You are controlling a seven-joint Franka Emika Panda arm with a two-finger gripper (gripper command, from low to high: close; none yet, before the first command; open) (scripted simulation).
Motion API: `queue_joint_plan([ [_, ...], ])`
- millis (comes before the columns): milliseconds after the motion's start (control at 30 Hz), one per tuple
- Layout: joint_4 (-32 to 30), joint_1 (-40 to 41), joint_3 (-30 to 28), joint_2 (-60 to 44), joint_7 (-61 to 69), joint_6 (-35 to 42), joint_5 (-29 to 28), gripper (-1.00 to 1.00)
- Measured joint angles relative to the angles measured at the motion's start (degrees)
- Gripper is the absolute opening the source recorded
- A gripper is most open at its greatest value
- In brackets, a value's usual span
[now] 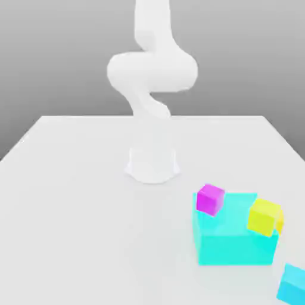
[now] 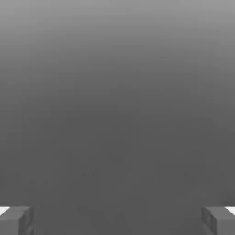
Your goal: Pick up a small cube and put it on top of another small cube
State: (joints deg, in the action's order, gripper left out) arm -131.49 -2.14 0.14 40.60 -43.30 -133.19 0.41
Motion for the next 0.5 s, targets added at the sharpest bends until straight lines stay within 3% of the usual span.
queue_joint_plan([
  [500, 1.73, -10.10, 4.22, -31.49, 14.59, -8.50, 1.54, 0.00],
])
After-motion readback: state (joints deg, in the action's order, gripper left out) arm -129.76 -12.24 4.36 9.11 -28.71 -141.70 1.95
